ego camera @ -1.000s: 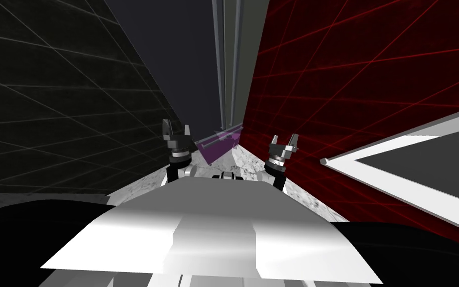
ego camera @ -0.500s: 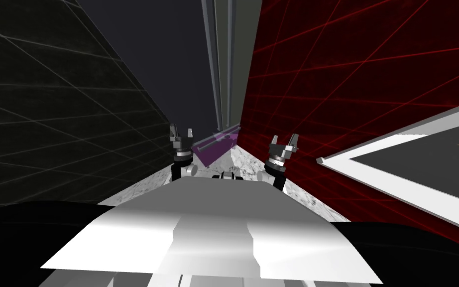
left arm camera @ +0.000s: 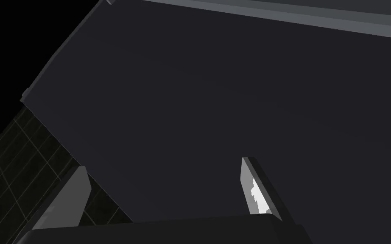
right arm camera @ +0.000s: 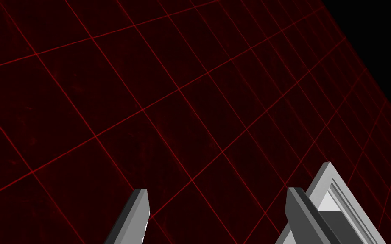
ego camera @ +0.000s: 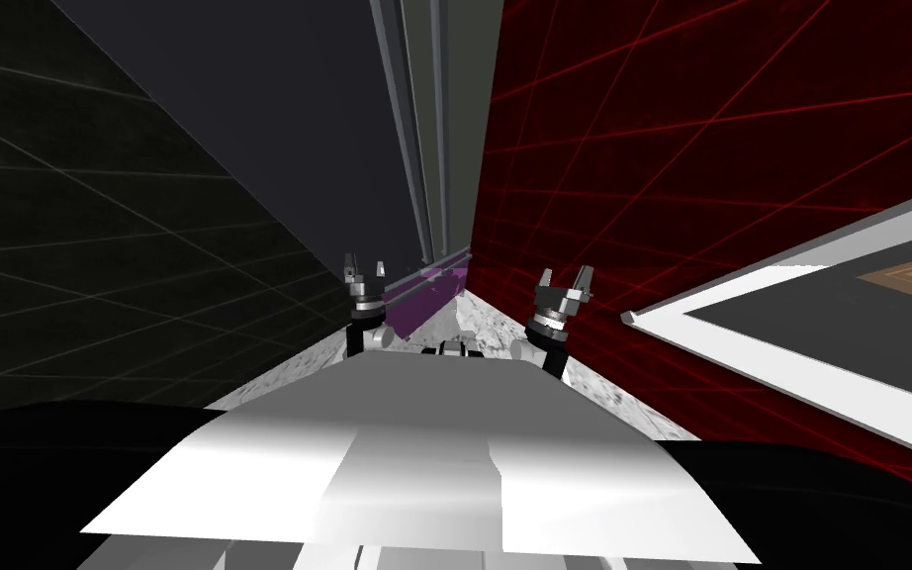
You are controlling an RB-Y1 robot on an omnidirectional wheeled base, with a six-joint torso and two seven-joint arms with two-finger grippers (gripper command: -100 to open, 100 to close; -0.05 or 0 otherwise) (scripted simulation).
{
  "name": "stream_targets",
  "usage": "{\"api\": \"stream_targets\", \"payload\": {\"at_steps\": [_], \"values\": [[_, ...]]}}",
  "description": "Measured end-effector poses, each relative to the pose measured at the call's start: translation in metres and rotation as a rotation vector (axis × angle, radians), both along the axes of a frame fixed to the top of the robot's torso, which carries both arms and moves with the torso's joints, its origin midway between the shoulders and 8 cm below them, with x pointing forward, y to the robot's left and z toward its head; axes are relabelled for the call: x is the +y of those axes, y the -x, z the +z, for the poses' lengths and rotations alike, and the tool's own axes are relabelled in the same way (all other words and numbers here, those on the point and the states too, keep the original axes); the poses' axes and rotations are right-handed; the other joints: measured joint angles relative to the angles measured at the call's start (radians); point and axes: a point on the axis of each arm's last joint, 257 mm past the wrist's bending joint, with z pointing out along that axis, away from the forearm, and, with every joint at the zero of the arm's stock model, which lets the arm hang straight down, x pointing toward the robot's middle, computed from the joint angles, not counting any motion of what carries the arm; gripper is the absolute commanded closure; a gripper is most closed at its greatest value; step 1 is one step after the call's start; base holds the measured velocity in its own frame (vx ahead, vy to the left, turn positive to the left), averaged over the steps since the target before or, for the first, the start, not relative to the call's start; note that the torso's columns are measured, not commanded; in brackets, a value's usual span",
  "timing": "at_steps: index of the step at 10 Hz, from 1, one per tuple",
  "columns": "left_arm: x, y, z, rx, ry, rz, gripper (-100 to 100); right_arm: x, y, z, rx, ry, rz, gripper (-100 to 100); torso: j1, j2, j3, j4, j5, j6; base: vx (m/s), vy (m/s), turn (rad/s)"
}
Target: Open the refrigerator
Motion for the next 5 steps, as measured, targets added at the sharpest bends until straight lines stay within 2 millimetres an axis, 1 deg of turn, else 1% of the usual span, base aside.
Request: {"api": "stream_targets", "payload": {"at_steps": [2, 5], "values": [[0.009, -0.01, -0.011, 0.017, 0.024, 0.001, -100, 0.0, 0.0, 0.0, 0.0, 0.0, 0.0, 0, 0.002, 0.005, 0.003, 0.001, 0.001, 0.0, 0.064, -0.023, -0.095], [0.028, -0.019, -0.039, 0.053, 0.09, 0.006, -100, 0.0, 0.0, 0.0, 0.0, 0.0, 0.0, 0, 0.0, -0.001, -0.001, 0.0, 0.0, 0.0, 0.12, -0.037, -0.101]]}}
